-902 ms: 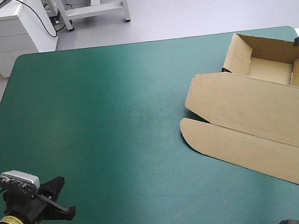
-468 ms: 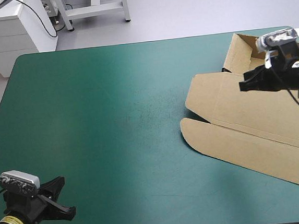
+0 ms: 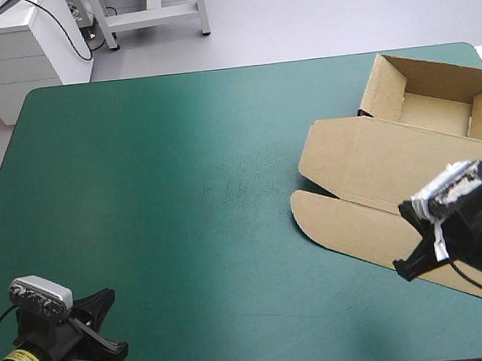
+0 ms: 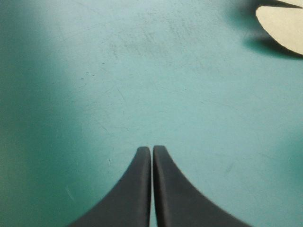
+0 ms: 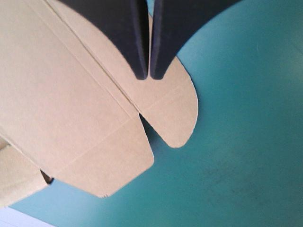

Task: Fold the box

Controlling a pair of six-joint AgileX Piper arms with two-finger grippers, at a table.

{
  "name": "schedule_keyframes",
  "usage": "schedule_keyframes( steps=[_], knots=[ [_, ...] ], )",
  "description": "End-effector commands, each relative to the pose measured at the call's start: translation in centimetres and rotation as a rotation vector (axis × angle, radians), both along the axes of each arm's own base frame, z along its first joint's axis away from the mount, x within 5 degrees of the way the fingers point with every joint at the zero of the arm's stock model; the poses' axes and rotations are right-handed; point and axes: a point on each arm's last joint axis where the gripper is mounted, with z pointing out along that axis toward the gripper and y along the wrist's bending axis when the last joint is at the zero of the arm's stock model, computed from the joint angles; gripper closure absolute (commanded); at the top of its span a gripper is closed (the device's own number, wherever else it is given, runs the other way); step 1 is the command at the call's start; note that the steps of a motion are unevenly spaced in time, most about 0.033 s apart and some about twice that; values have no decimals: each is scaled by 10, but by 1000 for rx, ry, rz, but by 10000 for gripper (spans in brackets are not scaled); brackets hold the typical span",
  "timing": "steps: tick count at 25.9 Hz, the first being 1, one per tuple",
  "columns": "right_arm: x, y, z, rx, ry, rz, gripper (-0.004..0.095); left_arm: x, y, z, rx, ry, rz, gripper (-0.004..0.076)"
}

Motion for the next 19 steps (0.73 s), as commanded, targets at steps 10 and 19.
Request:
schedule_keyframes(
  steps=[10,19],
  knots=[
    [-67,-27,-50,153,-293,-192,910,-1,-11,2,-18,-32,-128,731],
    [-101,-37,-75,244,-406,-231,910,-9,-10,-2,-53,-108,-164,731]
  ],
)
